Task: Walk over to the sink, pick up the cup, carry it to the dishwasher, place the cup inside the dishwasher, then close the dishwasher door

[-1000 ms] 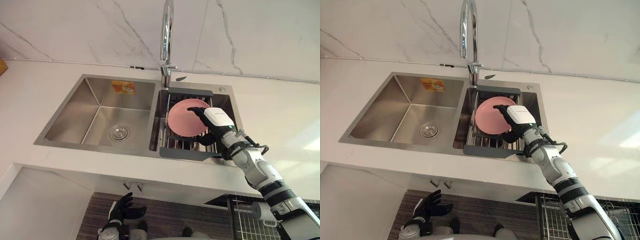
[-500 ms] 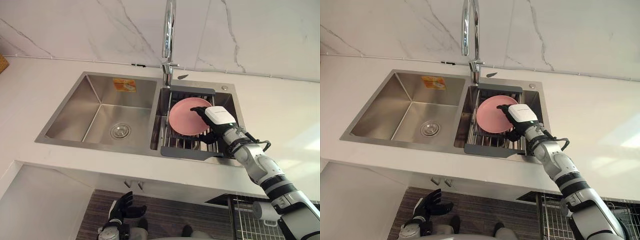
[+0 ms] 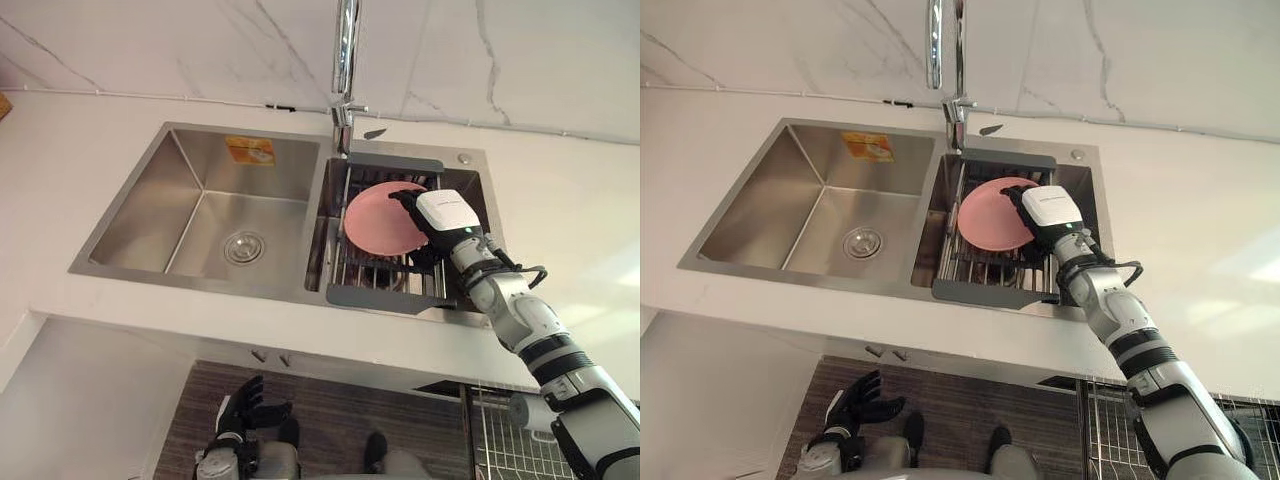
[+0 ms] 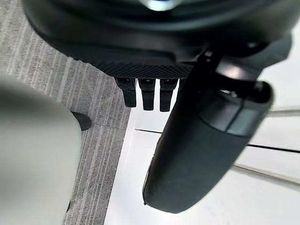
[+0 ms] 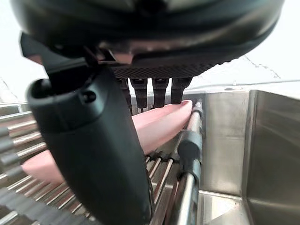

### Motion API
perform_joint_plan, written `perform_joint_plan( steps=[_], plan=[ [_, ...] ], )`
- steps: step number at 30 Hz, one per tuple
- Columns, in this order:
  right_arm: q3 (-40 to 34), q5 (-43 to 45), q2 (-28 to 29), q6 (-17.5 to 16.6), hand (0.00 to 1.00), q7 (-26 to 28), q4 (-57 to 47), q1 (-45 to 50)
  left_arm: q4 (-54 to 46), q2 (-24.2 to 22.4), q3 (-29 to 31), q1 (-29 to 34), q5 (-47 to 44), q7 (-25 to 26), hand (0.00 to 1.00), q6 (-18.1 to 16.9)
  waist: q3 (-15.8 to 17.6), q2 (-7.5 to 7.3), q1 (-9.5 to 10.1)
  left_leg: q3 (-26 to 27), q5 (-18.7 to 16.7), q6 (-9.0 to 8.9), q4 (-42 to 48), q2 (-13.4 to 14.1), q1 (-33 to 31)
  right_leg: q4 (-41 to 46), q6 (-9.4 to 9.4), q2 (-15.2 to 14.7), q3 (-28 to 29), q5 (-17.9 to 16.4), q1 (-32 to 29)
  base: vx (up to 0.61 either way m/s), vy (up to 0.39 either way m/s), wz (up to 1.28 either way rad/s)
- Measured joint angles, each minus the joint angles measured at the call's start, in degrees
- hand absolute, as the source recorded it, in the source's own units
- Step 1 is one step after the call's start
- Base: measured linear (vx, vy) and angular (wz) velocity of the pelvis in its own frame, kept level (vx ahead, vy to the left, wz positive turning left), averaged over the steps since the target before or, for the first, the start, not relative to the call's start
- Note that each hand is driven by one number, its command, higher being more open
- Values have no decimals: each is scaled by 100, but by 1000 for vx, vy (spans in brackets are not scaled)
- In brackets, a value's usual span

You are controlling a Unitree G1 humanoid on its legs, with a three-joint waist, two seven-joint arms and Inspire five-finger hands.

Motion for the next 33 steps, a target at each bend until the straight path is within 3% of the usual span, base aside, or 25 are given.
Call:
perform_joint_plan(
  steps=[11, 22, 30, 33],
  plan=[
    [-278, 60, 121, -9, 30, -365, 68, -109, -107, -4, -2, -26, -59, 0, 90, -35, 161, 26, 44, -36, 1, 1, 163, -5, -213, 62, 0, -8, -11, 0, -143, -36, -5, 2],
    [-456, 351, 223, -48, 30, -343, 6, -191, -113, 5, -34, -47, -61, -1, 90, -36, 163, 20, 90, -38, 1, 0, 168, 3, -187, 126, 0, -15, 5, 1, -165, 0, 0, 0],
    [-731, 580, 280, -66, 30, -288, -807, 508, -108, 8, -33, -47, -58, -1, 90, -14, 164, 6, 84, -5, 2, 0, 118, 12, -67, 135, 2, -25, 46, 2, -95, -3, -1, -1],
    [-1101, 820, 543, -90, 30, -284, -1348, 956, -89, 6, 5, -44, -50, -4, 90, 18, 156, -7, 51, 17, 16, -2, 43, 15, 40, 133, 3, -26, 71, 3, -34, -8, -3, -3]
  ],
)
